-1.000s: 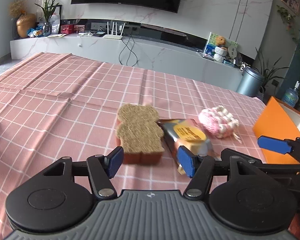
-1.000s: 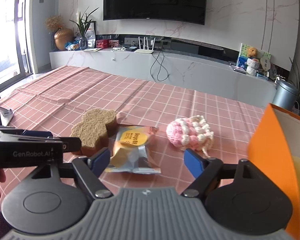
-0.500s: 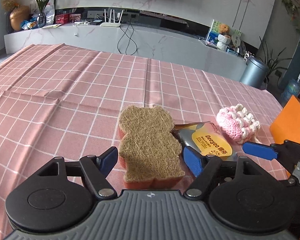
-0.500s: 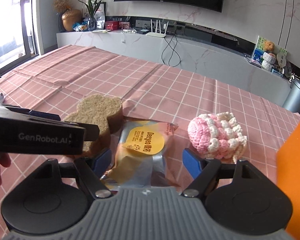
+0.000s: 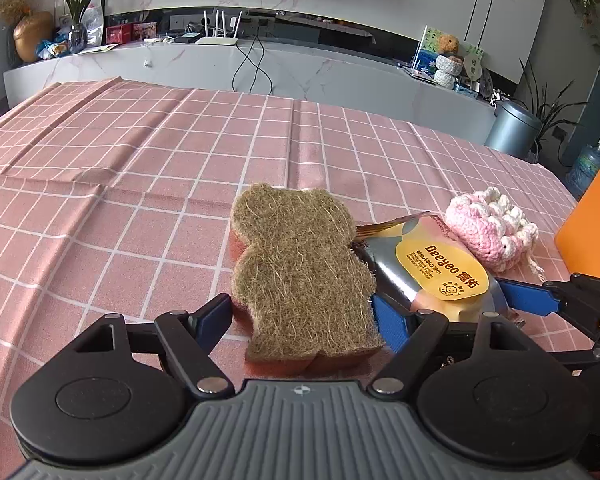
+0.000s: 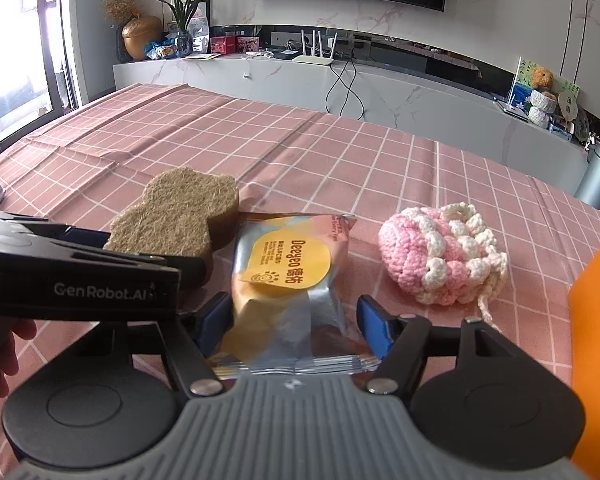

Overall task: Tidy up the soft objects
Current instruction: 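Grasp the Deegeo snack bag with the right tool while the left tool grasps the brown sponge, then carry the snack bag and brown sponge over the orange box with both tools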

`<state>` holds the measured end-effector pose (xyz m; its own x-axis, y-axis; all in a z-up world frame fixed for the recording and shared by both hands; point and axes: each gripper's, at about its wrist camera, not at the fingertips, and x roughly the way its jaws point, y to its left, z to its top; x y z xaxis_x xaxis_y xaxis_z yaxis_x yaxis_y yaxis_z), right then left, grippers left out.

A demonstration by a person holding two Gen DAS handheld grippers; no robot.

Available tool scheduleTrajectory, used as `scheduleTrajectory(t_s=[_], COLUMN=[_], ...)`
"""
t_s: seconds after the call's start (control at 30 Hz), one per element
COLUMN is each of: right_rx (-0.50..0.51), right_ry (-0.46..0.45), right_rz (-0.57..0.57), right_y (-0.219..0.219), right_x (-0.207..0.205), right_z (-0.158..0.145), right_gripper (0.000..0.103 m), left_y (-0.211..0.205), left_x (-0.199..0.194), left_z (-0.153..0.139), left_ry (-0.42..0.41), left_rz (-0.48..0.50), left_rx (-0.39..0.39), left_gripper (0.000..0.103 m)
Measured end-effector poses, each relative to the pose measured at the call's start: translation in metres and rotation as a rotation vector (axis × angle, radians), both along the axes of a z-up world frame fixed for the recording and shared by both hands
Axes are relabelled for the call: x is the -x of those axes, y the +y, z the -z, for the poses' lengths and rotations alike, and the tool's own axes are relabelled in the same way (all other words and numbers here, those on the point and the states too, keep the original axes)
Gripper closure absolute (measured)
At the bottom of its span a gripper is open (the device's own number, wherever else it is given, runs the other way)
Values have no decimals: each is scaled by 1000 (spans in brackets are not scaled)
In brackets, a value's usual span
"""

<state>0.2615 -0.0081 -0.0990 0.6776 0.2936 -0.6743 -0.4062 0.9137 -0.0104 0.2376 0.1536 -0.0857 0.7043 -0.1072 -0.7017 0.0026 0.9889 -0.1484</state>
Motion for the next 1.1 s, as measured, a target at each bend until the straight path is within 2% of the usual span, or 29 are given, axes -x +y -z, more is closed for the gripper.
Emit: scheduleTrajectory(t_s=[0.13,0.27,0.33,0.43,0.6,0.8,1.1], right_rx=[1,-5,-25,-11,-4,-9,-41], right_ry=[-3,16,36,28,29,14,-67], right_rz=[-6,-21,-14,-20,-23,-17,-2], right_y=[1,1,-1,1,1,-5,-27], right_x=[-1,-3,-5,-4,0,12,46], right_z=[2,6,7,6,1,-10,-48], right_gripper=[38,42,46,53,58,60,60], left_y=[2,-1,-1,-1,-4,-5,-15], left_x=[0,2,3,4,12,23,49], left_z=[4,5,5,4,-4,-22,-61], left_ry=[-9,-25,-32,-37,-52,-86,-154], left_rz=[2,9,10,16,12,0,4], left_rx=[17,-5,-2,4,-22,-32,-45], left_gripper=[15,17,18,24,28,29,30])
